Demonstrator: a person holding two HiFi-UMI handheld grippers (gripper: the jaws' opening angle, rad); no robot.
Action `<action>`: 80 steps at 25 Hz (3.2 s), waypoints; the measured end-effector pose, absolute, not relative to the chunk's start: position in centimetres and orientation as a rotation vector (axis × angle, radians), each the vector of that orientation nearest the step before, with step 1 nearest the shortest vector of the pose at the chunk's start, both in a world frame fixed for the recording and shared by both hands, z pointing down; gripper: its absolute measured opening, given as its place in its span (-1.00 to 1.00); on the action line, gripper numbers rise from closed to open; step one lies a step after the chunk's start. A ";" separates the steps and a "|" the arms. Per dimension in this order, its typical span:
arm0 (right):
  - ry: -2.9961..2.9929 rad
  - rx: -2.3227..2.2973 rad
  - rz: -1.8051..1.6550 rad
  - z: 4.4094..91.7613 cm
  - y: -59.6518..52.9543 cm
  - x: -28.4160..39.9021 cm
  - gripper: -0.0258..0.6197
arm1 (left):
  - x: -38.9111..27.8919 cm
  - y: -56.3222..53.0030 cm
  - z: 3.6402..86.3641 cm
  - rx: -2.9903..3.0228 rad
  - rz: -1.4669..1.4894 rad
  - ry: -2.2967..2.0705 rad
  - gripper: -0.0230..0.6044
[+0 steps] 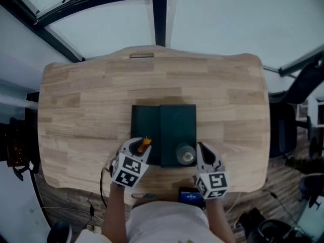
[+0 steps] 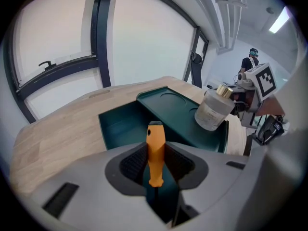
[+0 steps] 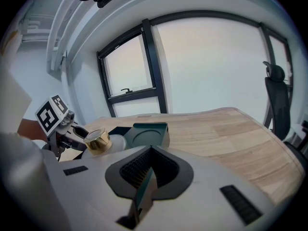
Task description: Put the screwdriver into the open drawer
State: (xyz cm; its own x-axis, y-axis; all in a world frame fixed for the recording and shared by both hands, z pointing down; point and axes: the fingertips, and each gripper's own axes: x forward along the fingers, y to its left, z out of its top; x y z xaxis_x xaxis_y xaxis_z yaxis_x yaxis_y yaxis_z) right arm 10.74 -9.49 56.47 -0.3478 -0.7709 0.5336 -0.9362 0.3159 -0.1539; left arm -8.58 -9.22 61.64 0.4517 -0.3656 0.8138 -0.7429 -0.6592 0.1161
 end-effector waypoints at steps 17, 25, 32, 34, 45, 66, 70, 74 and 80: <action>-2.189 1.528 0.673 58.0 -9.7 11.5 -0.93 | -7.9 -9.4 63.7 2.140 1.182 -0.849 -0.57; -2.174 1.542 0.675 58.1 -9.8 11.9 -0.93 | -7.8 -9.6 64.6 2.085 1.227 -0.824 -0.57; -2.174 1.536 0.682 58.5 -9.8 11.9 -0.93 | -7.8 -9.6 65.2 2.049 1.249 -0.794 -0.57; -2.171 1.531 0.687 58.7 -9.8 11.9 -0.93 | -7.7 -9.5 65.3 2.035 1.257 -0.781 -0.57; -2.175 1.520 0.692 58.8 -9.9 11.9 -0.93 | -8.0 -9.3 66.1 1.972 1.382 -0.751 -0.57; -2.170 1.542 0.692 58.7 -9.5 12.5 -0.93 | -8.2 -8.8 66.8 1.917 1.515 -0.720 -0.57; -2.167 1.543 0.696 58.6 -9.4 12.6 -0.93 | -8.2 -8.9 66.8 1.917 1.509 -0.728 -0.57; -2.165 1.540 0.701 58.7 -9.4 12.5 -0.93 | -8.0 -9.1 66.6 1.916 1.476 -0.731 -0.57; -2.166 1.536 0.697 58.7 -9.4 12.4 -0.93 | -7.6 -8.9 66.5 1.896 1.436 -0.716 -0.57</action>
State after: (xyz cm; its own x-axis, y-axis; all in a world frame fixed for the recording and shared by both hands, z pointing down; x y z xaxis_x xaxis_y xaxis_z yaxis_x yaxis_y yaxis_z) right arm 12.44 -9.35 58.68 -0.3204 -0.7507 0.5777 -0.9467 0.2742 -0.1687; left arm -7.63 -8.92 66.54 0.2526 -0.0405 0.9667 -0.7477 -0.6423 0.1684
